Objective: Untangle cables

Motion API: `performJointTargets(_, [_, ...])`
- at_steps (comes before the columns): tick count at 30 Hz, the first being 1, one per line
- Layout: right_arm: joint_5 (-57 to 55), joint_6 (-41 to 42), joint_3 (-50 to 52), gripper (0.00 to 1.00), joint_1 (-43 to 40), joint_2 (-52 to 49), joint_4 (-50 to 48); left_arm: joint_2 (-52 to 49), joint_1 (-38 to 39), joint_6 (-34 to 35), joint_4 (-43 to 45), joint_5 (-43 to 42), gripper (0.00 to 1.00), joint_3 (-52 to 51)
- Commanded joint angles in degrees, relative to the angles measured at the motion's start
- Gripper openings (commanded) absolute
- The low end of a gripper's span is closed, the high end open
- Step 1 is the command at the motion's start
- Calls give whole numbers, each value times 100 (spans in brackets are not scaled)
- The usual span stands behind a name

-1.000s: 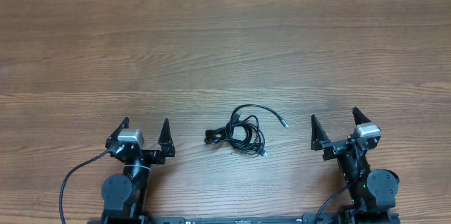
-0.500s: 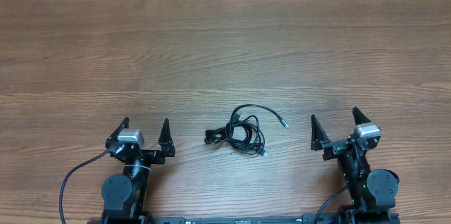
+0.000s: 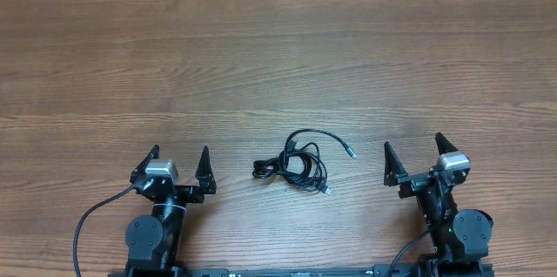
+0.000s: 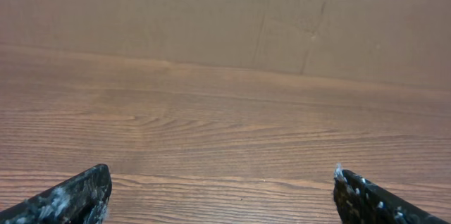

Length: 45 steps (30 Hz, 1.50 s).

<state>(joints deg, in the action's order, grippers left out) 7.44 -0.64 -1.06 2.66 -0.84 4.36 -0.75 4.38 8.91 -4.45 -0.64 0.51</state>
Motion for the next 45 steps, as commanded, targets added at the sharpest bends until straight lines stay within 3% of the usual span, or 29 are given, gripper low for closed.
performJointTargets(1, [-35, 20, 59, 100, -13, 66, -15, 48, -26, 52, -9, -59, 100, -15])
performJointTargets(23, [-35, 20, 59, 100, -13, 66, -15, 48, -26, 68, -13, -74, 100, -15])
performJointTargets(28, [-35, 20, 59, 100, -13, 66, -15, 48, -24, 686, -22, -170, 100, -7])
performJointTargets(32, [-35, 20, 59, 100, -13, 66, -15, 48, -26, 966, -52, -730, 100, 39])
performJointTargets(45, [-33, 20, 59, 100, -13, 66, -15, 39, -24, 876, -1674, -992, 100, 1150])
